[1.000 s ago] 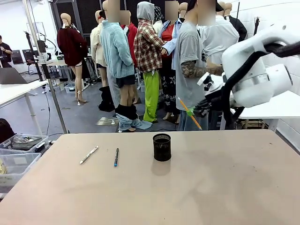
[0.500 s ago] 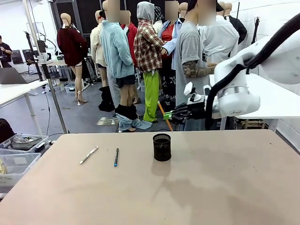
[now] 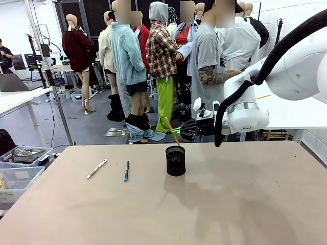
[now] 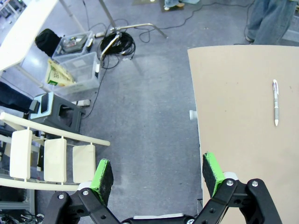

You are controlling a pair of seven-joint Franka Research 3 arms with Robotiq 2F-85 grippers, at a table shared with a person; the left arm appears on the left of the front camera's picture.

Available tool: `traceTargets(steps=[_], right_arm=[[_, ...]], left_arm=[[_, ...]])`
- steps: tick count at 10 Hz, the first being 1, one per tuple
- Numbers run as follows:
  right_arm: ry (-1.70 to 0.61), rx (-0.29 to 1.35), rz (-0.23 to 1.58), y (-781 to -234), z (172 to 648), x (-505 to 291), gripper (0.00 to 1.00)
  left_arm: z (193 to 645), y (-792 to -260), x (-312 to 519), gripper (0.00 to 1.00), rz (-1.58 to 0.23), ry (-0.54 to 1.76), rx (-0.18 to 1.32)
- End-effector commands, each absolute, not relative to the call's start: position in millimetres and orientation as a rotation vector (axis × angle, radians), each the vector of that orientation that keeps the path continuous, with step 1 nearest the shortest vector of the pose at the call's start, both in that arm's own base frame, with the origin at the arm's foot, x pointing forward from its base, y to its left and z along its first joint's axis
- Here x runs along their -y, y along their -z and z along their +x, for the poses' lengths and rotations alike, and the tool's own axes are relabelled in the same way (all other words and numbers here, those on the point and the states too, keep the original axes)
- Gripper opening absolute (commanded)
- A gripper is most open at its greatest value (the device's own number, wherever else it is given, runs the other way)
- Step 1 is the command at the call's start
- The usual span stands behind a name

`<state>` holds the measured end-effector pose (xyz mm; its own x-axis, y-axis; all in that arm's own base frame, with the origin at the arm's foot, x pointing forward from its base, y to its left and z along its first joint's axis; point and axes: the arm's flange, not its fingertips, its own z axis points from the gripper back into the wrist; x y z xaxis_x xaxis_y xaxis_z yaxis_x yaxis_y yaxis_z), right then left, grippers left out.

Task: Place the pens into the pen holder.
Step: Pick up a writing instrument from the table and place it into the Pen holder.

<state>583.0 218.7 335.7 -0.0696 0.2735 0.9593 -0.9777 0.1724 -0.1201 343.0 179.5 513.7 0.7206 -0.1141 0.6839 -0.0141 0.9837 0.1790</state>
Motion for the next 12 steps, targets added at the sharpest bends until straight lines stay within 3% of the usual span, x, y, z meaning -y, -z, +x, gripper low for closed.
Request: traceTargets(steps=[1,5,8,12], right_arm=[[-1.213,1.137,0.868,-334,596,-219,0.0],[-1.23,1.194,0.751,-369,577,-213,0.0],[-1.285,1.252,0.869,-390,555,-214,0.0],[-1.251,1.144,0.957,-364,565,-221,0.0]], left_arm=[[342,-513,-182,1.0,0.183,0.054,0.762],[342,-513,-182,1.0,0.183,0.054,0.762],[342,-513,-182,1.0,0.183,0.054,0.762],[342,-513,-182,1.0,0.183,0.054,0.762]])
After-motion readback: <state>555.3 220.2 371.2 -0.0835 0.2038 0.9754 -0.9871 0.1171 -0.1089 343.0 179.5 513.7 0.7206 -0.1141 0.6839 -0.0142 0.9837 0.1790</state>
